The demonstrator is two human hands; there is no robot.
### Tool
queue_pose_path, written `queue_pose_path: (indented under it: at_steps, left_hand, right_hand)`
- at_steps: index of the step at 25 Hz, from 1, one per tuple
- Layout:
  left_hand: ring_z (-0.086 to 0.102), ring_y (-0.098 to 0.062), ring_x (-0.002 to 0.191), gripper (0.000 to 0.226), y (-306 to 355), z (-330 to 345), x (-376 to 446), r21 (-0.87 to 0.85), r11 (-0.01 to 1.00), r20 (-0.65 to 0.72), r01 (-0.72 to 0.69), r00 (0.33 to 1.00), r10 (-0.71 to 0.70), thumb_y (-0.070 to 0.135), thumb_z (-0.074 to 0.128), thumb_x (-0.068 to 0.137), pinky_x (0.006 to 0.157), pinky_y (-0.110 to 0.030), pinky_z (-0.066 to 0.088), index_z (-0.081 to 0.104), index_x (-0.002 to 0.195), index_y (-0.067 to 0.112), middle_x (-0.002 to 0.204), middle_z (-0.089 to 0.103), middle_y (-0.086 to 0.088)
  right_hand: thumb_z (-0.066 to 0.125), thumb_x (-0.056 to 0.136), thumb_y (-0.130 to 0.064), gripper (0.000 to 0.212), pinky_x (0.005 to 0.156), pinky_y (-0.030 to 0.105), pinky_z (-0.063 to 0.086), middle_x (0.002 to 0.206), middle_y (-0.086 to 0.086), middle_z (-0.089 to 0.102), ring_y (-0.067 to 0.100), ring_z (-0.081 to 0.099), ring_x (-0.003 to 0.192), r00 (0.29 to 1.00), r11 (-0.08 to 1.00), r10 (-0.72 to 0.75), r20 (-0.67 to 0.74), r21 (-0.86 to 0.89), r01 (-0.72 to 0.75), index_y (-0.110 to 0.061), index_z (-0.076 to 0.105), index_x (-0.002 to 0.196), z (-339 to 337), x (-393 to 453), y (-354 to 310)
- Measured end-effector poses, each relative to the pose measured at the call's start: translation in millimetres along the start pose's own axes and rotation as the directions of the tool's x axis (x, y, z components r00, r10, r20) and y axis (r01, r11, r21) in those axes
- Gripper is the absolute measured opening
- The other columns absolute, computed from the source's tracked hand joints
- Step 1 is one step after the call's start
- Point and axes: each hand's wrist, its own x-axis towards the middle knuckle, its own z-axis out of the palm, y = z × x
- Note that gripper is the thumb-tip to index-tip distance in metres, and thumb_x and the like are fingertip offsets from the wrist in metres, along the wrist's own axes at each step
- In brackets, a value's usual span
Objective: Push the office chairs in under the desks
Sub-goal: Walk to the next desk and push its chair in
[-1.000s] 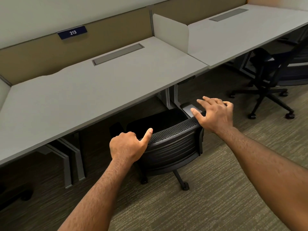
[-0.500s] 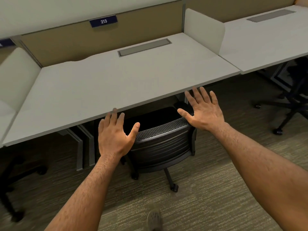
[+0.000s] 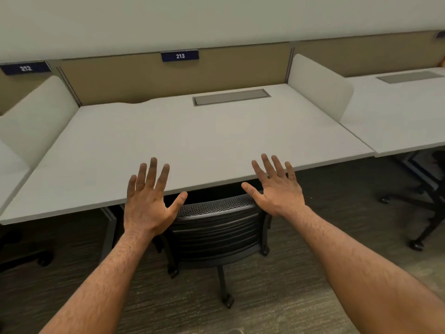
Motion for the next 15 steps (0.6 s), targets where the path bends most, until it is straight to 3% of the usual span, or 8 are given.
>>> queue_pose_path:
  at_steps: [15]
  left_hand:
    - [-0.018,-0.012,0.151,0.094,-59,24,74,-0.071,0.997,0.046,0.020,0.999,-0.017,0.084,0.006,0.084,0.124,-0.043,-0.002,0.003,0.160,0.028,0.165,-0.020,0.006]
  right_hand:
    - [-0.006,0.082,-0.084,0.087,0.119,0.046,-0.017,0.163,-0.007,-0.017,0.015,-0.020,0.149,1.000,1.000,-0.002,0.016,0.009,0.002,-0.037,-0.009,0.156,12,94,-38]
